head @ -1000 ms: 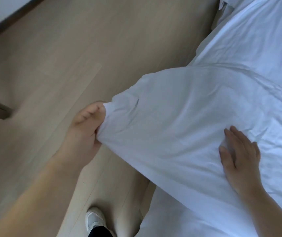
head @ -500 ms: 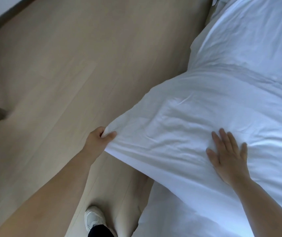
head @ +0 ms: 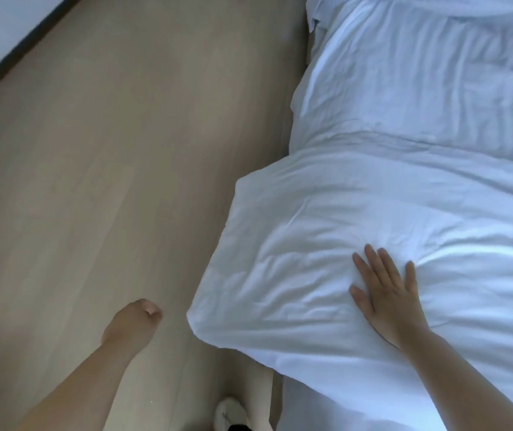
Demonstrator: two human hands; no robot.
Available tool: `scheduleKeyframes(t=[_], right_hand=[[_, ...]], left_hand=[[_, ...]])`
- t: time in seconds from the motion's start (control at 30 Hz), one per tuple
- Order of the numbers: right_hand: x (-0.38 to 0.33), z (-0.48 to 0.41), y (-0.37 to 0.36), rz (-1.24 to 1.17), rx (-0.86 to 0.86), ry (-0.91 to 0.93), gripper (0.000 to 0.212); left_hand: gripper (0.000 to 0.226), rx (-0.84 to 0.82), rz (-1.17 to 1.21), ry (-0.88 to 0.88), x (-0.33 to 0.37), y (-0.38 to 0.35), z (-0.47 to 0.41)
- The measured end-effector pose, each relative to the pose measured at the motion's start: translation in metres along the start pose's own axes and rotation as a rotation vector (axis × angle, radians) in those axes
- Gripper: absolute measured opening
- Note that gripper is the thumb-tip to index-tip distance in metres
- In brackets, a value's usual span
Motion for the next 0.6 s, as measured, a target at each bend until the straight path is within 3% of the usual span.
scheduleKeyframes(t=[0.1,0.37,0.47,0.6], right_hand=[[0.001,-0.008,-0.006,-0.024,-0.081,-0.008,0.061],[0.005,-0.022,0.004,-0.035,0.198,0.009,0.053],[0.007,-0.023,0.001,-0.095,0.205,-0.044,0.048],[0.017,-0.024,0.01,-0.075,0.269,-0.155,0.041]], left_hand=[[0.018,-0.054,-0.027,-0.099,0.045,-0.006,-0.007],[0.028,-0.21,-0.017,-0.549,0.281,-0.053,-0.026],[0.044,-0.312,-0.138,-0.719,0.358,-0.097,-0.016],[0.064,-0.319,-0.213,-0.908,0.442,-0.136,-0.002]])
Point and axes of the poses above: each hand's wrist, its own z-axis away from the middle knuckle, its own y-axis out of the back of the hand, x = y × z, the point moved 10 cm from there along -z, towards the middle knuckle, and after that the axes turned 11 degrees about z, right-handed, at the moved point
